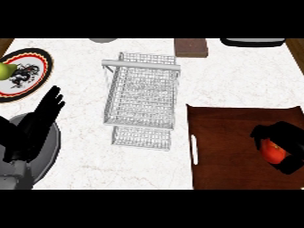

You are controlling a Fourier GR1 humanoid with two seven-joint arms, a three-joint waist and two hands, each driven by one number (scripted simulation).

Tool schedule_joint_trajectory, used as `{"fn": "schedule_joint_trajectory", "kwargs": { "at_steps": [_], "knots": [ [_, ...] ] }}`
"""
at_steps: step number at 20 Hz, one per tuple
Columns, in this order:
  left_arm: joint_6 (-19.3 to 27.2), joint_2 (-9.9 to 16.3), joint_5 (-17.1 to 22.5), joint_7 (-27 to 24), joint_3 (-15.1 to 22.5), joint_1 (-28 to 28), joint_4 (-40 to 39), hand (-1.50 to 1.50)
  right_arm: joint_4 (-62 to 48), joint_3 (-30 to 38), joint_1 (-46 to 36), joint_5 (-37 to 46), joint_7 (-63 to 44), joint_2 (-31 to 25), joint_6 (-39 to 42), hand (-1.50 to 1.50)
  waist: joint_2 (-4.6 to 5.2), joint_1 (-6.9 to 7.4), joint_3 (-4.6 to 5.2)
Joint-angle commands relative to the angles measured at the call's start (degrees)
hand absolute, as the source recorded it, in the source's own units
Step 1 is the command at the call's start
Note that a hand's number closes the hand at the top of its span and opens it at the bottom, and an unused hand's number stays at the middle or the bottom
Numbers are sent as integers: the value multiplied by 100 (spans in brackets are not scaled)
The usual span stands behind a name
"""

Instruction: Pick the tomato from the tray and place it in the tiered basket

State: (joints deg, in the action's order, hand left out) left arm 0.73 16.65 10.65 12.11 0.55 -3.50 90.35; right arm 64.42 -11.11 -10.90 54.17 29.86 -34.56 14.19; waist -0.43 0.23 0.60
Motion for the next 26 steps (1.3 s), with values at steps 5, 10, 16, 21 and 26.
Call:
{"fn": "schedule_joint_trajectory", "kwargs": {
  "at_steps": [5, 10, 16, 21, 26],
  "knots": [
    [-129, -80, -92, -171, -104, -125, -305, 0, -232, 385, -266, 555, -1219, 364, -483, 150, 47, -7, -58],
    [-215, -34, -68, -233, -169, 140, -120, 0, -212, 1023, -371, 504, -1520, 309, -1354, 150, 35, -18, -59],
    [-160, -41, -54, -57, -211, 59, -165, 0, 403, 1879, -788, -728, -1045, 766, -1813, 150, 5, -68, -60],
    [-158, -31, -107, -136, -230, 118, -111, 0, 1685, 2317, -588, -2133, -720, 1039, -1078, 150, -35, -200, -54],
    [-189, -88, -85, -119, -274, 53, -176, 0, 3370, 2280, -636, -2794, -1994, 873, 242, 150, -2, -137, -48]
  ]
}}
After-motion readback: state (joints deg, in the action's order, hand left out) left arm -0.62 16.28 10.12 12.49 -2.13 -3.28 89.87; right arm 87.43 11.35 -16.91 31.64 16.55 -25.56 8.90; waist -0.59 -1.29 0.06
